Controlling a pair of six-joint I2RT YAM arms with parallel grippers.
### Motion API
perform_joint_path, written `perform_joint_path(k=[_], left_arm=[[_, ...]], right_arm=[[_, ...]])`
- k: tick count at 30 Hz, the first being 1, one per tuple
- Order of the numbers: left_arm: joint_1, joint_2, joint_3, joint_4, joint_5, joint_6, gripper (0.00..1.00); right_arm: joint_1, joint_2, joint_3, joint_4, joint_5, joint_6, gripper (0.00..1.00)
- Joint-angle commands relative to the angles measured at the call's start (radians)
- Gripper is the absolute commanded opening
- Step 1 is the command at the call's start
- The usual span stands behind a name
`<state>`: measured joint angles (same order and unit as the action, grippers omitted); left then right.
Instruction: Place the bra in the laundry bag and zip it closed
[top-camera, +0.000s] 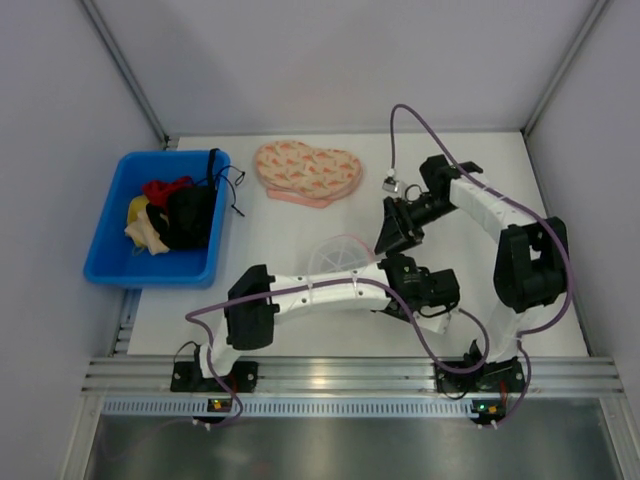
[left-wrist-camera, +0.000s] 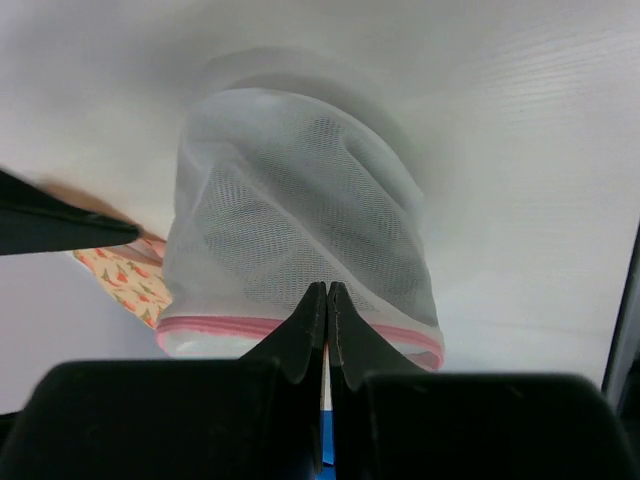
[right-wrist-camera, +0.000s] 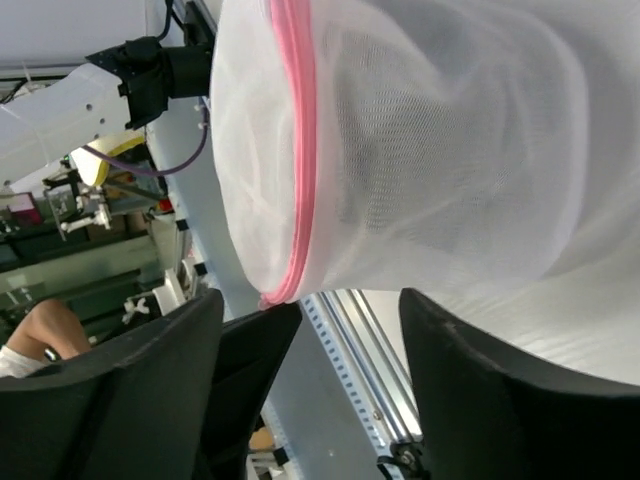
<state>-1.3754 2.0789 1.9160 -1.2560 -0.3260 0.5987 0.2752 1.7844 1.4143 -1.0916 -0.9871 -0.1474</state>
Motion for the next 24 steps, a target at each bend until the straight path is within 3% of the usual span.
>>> perform_joint_path(k=[1, 8, 12, 15, 17, 24], left_arm=[[0.021, 0.001, 0.077, 0.023, -0.031, 0.029, 0.00], [0.039, 0.040, 0.133, 0.023, -0.038, 0.052, 0.00], [0.039, 0.043, 0.133, 0.023, -0.019, 0.047, 0.00], [0.038, 0.033, 0.121, 0.021, 0.004, 0.032, 0.00], [0.035, 0.024, 0.106, 0.020, 0.010, 0.030, 0.00], [0.007, -0.020, 0.037, 0.018, 0.057, 0.010, 0.00]], right_arm=[[0.028, -0.033, -0.092, -0.028, -0.064, -0.058, 0.69], [0.076, -0.056, -0.186, 0.111, -0.108, 0.051, 0.48], [0.085, -0.045, -0.175, 0.128, -0.119, 0.069, 0.18], [0.085, -0.034, -0.158, 0.128, -0.116, 0.074, 0.06], [0.084, -0.017, -0.138, 0.124, -0.116, 0.071, 0.00], [0.068, 0.050, -0.034, 0.084, -0.090, 0.045, 0.00]])
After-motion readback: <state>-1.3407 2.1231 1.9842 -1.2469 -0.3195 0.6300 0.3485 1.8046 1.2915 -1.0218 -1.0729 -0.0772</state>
